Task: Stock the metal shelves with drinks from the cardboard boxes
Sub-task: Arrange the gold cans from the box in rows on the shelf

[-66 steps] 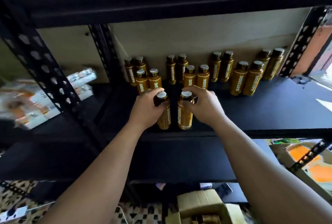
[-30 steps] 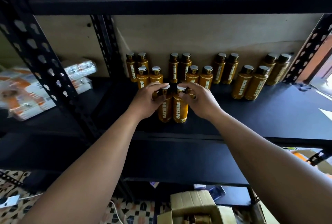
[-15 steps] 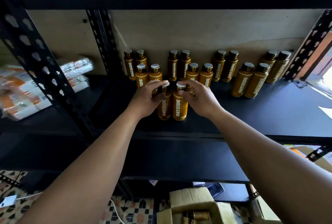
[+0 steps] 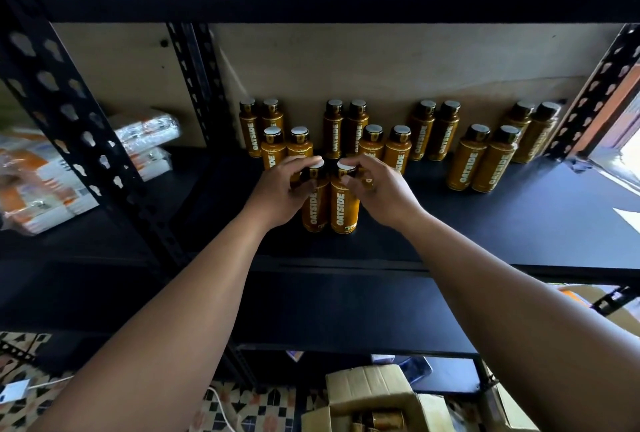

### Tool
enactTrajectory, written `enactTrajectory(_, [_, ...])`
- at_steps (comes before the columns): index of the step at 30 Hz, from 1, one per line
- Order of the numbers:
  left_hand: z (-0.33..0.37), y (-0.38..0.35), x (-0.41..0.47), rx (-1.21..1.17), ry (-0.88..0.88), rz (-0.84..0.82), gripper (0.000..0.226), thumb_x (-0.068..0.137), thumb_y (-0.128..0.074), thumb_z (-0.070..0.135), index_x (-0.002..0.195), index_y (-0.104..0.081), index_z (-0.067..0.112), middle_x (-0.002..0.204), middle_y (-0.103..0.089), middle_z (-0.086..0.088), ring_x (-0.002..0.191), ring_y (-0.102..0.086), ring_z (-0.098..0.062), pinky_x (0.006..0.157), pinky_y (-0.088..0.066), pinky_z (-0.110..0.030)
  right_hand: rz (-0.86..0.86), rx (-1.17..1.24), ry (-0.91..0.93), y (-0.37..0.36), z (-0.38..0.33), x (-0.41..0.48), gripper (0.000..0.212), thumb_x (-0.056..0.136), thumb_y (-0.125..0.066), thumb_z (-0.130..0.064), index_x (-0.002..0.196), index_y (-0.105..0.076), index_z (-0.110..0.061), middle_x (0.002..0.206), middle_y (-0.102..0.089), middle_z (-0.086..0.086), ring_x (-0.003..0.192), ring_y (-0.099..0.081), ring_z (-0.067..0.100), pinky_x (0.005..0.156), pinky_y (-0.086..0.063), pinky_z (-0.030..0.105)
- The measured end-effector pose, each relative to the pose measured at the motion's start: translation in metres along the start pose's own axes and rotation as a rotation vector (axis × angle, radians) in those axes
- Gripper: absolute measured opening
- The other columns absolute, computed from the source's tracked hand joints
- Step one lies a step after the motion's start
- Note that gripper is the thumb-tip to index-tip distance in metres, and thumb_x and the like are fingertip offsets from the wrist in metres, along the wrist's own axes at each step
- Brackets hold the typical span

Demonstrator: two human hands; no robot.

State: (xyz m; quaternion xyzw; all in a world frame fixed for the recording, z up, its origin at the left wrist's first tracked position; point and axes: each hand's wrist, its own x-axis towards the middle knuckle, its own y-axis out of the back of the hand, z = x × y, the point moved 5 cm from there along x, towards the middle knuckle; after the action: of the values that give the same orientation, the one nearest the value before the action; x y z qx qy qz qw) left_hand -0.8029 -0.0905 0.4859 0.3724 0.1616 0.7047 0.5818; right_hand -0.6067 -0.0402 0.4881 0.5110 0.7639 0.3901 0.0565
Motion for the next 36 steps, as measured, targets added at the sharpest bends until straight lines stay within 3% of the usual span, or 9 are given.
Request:
enactTrajectory(4, [-0.003,0.003,0.000,-0.003,-0.011,0.018,0.044,0.098,-0.064,0.021,0.141,-0.056,0.030,0.148,-0.051,0.007,0.136,-0.047,-0.011,0.106,-0.045,-0.031,0.007,-0.002,0.011,-0.004,-0.001,0.003,0.034,0.102,-0.062,-0.031,0.136,-0.057,-0.033,0.128,-0.062,-0.008,0.110,-0.061,0.008,0.078,-0.048,0.017])
enactTrajectory(9, [-0.006,0.006,0.001,-0.008,0.003,0.020,0.045,0.099,-0.063,0.021,0.142,-0.055,0.030,0.149,-0.051,0.006,0.134,-0.044,-0.007,0.103,-0.040,-0.025,-0.007,0.006,0.016,-0.009,-0.005,0.009,0.032,0.103,-0.061,-0.030,0.134,-0.056,-0.033,0.131,-0.063,-0.003,0.113,-0.066,0.015,0.088,-0.058,0.035])
enactTrajectory(11, [-0.008,0.009,0.002,-0.014,0.015,0.021,0.045,0.099,-0.064,0.021,0.142,-0.055,0.030,0.149,-0.051,0.007,0.133,-0.044,-0.005,0.103,-0.039,-0.024,-0.001,0.002,0.020,-0.010,-0.006,0.010,0.032,0.102,-0.062,-0.029,0.134,-0.057,-0.032,0.133,-0.063,-0.004,0.115,-0.065,0.015,0.090,-0.058,0.036])
enactTrajectory(16, [-0.013,0.013,0.003,-0.010,0.028,0.011,0.045,0.099,-0.064,0.023,0.142,-0.055,0.031,0.149,-0.051,0.008,0.129,-0.041,0.000,0.093,-0.036,-0.011,-0.010,0.022,0.020,-0.014,-0.010,0.012,0.032,0.102,-0.062,-0.029,0.133,-0.057,-0.032,0.133,-0.064,-0.003,0.114,-0.066,0.015,0.092,-0.059,0.042])
enactTrajectory(20, [-0.017,0.016,0.003,-0.036,0.046,-0.001,0.045,0.099,-0.064,0.025,0.142,-0.054,0.033,0.150,-0.050,0.008,0.132,-0.042,-0.004,0.097,-0.040,-0.021,-0.006,0.028,0.010,-0.015,-0.013,0.012,0.031,0.102,-0.062,-0.030,0.132,-0.057,-0.033,0.132,-0.064,-0.005,0.114,-0.066,0.014,0.093,-0.058,0.041])
enactTrajectory(26, [-0.018,0.018,0.004,-0.037,0.043,-0.003,0.045,0.098,-0.066,0.024,0.141,-0.056,0.031,0.149,-0.050,0.008,0.128,-0.040,0.000,0.084,-0.033,-0.004,-0.005,0.051,-0.019,-0.017,-0.012,0.012,0.029,0.102,-0.062,-0.031,0.130,-0.056,-0.036,0.129,-0.064,-0.007,0.112,-0.067,0.013,0.092,-0.059,0.040])
enactTrajectory(36, [-0.018,0.019,0.005,-0.073,0.029,-0.016,0.045,0.097,-0.067,0.023,0.140,-0.057,0.030,0.148,-0.050,0.007,0.127,-0.041,-0.001,0.091,-0.039,-0.015,-0.009,0.044,-0.024,-0.016,-0.013,0.012,0.030,0.102,-0.062,-0.031,0.132,-0.057,-0.034,0.131,-0.063,-0.006,0.116,-0.065,0.014,0.090,-0.058,0.036])
